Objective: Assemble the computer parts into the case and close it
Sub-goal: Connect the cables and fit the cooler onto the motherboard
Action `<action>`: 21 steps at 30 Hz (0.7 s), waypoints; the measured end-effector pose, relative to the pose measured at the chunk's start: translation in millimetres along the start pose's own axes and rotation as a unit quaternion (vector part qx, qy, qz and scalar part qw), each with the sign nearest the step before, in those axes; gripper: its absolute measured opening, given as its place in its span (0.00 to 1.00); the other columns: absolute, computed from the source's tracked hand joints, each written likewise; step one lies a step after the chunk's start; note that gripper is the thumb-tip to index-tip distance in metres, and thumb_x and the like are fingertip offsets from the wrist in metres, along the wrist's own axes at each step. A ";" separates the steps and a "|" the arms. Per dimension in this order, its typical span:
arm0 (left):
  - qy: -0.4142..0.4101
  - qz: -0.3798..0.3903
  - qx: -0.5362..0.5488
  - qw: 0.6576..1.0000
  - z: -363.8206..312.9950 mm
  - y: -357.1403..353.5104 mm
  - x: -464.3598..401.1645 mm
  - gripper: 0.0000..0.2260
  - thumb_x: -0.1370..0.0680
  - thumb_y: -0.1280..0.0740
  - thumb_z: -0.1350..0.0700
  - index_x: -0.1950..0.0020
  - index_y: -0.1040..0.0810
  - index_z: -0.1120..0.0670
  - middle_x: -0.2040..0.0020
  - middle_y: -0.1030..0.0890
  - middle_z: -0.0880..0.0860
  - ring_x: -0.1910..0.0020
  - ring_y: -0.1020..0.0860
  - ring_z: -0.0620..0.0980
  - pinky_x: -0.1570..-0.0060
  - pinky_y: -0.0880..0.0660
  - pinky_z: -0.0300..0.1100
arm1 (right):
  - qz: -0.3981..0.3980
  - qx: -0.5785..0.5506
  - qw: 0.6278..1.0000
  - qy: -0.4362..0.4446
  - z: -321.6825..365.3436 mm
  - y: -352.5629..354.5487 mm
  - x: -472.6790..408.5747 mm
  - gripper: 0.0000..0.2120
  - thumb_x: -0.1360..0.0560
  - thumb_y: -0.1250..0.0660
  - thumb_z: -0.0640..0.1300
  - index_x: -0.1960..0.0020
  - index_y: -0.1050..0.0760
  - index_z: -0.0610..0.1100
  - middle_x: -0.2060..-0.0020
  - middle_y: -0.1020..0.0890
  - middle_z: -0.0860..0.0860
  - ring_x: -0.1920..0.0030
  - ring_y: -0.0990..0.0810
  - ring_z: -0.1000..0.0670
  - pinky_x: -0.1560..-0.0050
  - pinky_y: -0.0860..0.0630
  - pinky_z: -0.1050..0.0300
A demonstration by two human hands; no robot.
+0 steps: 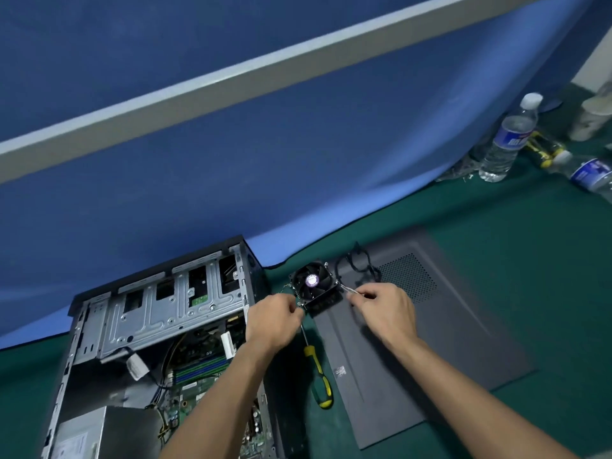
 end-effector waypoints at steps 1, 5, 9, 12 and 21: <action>0.026 0.045 0.094 0.994 -3.5 -4.7 0.0 0.14 0.22 0.39 0.50 0.66 0.25 0.54 0.67 0.20 0.50 0.68 0.25 0.50 0.65 0.30 0.43 | 0.000 -0.007 1.000 0.014 7.2 5.5 2.5 0.04 0.30 0.29 0.55 0.61 0.18 0.57 0.72 0.20 0.59 0.66 0.23 0.53 0.68 0.34 0.60; 0.098 0.141 0.526 0.833 -38.9 -7.3 6.3 0.18 0.18 0.45 0.47 0.51 0.23 0.58 0.61 0.17 0.54 0.71 0.24 0.50 0.73 0.30 0.39 | 0.019 0.011 0.995 0.094 40.8 19.5 9.6 0.03 0.32 0.29 0.55 0.60 0.18 0.58 0.67 0.17 0.56 0.62 0.20 0.52 0.64 0.28 0.58; 0.095 0.100 0.633 0.762 -54.9 26.3 6.2 0.18 0.20 0.43 0.44 0.47 0.24 0.57 0.57 0.16 0.57 0.61 0.20 0.54 0.61 0.23 0.46 | 0.078 0.006 0.984 0.163 72.9 12.7 16.8 0.08 0.31 0.30 0.51 0.53 0.17 0.57 0.56 0.15 0.57 0.53 0.19 0.53 0.52 0.24 0.57; 0.111 0.045 0.627 0.770 -40.4 48.4 13.2 0.10 0.20 0.37 0.53 0.47 0.24 0.58 0.57 0.16 0.59 0.63 0.17 0.54 0.61 0.20 0.46 | 0.108 0.044 0.969 0.217 94.1 -1.8 24.5 0.11 0.31 0.34 0.47 0.52 0.17 0.56 0.52 0.16 0.61 0.51 0.19 0.54 0.48 0.24 0.57; 0.133 -0.071 0.716 0.682 37.1 92.5 32.1 0.11 0.17 0.46 0.58 0.57 0.30 0.59 0.56 0.19 0.64 0.77 0.23 0.48 0.80 0.30 0.35 | 0.088 -0.301 0.947 0.070 115.6 -39.2 21.6 0.12 0.27 0.36 0.30 0.59 0.26 0.47 0.54 0.23 0.48 0.63 0.19 0.53 0.63 0.24 0.52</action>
Point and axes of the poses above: each hand's wrist, its own x-axis away from the middle knuckle, its own y-axis out of the back of the hand, z = x × y, the point moved 9 cm from there along -x, towards the middle knuckle
